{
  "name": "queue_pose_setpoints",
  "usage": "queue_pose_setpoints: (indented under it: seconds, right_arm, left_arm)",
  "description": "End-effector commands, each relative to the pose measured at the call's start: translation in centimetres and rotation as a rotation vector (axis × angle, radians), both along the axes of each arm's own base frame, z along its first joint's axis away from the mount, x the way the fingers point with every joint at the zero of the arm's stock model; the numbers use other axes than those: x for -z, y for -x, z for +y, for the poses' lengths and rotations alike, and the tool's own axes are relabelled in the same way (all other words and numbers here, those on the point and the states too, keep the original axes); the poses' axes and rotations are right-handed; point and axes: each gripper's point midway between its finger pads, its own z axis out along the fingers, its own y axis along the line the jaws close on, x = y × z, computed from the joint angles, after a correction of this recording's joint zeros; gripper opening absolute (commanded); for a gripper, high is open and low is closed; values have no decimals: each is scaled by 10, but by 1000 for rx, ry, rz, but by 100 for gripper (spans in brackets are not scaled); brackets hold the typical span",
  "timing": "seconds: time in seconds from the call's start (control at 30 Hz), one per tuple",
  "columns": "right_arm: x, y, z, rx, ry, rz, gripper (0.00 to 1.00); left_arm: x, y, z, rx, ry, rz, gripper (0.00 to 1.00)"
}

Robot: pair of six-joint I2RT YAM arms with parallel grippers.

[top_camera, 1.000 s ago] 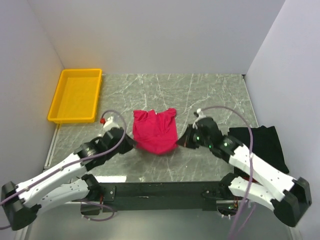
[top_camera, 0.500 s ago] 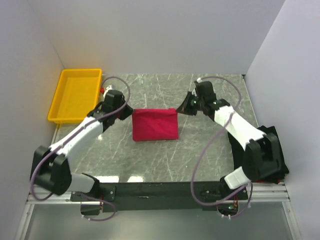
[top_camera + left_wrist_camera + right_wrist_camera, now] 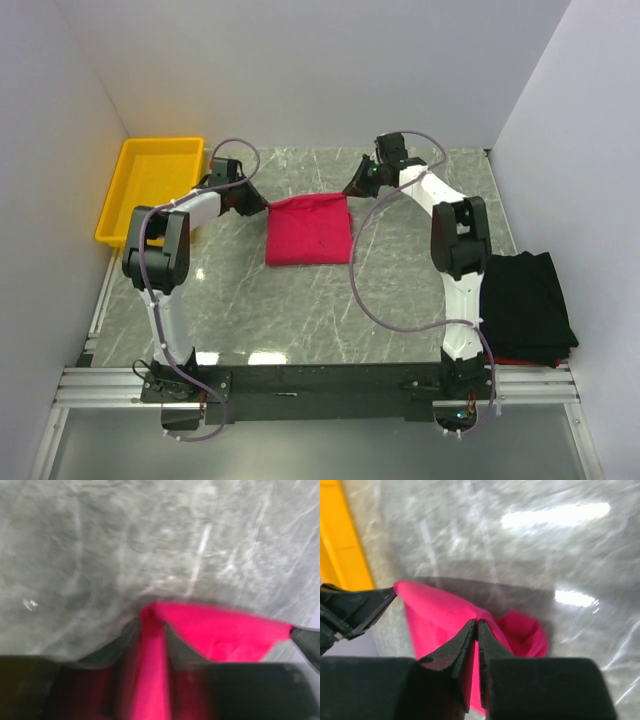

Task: Fold and stack the t-shirts
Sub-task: Fold the tshirt

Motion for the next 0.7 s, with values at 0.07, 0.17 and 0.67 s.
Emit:
queue_pose_setpoints:
  seconds: [0.07, 0.17, 0.67]
  right_arm:
    - [-24, -25, -24, 30, 23, -46, 30]
    - [-35, -25, -43, 85, 65, -72, 43]
    - [-6, 59, 48, -92, 56, -96, 40]
  left_arm:
    - [-44, -27, 3, 69, 100, -143, 50]
    - [-63, -21, 7, 42, 112, -179, 59]
    - [-36, 75, -108, 146, 92, -107, 1]
